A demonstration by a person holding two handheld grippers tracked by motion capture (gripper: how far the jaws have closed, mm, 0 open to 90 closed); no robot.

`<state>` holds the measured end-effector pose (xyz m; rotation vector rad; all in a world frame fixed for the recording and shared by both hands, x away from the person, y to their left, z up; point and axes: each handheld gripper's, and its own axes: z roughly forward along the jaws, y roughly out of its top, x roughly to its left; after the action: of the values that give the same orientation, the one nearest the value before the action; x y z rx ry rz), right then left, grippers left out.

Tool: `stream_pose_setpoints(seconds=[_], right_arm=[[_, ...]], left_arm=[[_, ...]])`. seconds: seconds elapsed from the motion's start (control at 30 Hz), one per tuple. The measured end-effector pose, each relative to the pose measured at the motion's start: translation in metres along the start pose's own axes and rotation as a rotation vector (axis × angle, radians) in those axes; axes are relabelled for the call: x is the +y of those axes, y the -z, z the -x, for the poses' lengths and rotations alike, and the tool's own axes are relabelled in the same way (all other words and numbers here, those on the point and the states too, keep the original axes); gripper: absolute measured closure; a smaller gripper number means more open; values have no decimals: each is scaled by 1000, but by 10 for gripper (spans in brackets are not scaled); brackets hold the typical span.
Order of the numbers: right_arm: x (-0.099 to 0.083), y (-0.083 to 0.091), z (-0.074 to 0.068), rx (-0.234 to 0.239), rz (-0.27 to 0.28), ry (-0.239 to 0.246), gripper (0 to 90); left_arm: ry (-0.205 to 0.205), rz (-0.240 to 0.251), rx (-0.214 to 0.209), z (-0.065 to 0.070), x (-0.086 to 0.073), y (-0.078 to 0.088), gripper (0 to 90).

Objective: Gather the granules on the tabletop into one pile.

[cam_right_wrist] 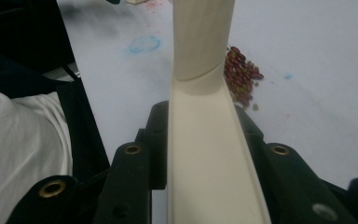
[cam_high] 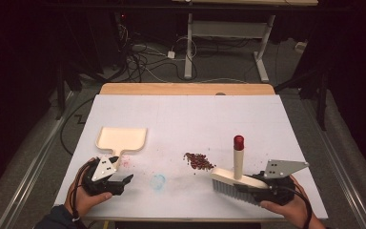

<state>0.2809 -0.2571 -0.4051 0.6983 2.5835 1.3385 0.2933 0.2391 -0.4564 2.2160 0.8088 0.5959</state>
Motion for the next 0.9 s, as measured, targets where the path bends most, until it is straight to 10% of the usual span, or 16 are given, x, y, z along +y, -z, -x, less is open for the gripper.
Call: stream_pose_setpoints(seconds=[0.43,0.9], right_arm=[[-17,9,68,2,-99,-138,662],[-7,-9,140,-25,-202,-193,454]], left_arm=[[-14,-14,-9,2,1,-4,201],[-25,-28,-17,3,2,-7,201]])
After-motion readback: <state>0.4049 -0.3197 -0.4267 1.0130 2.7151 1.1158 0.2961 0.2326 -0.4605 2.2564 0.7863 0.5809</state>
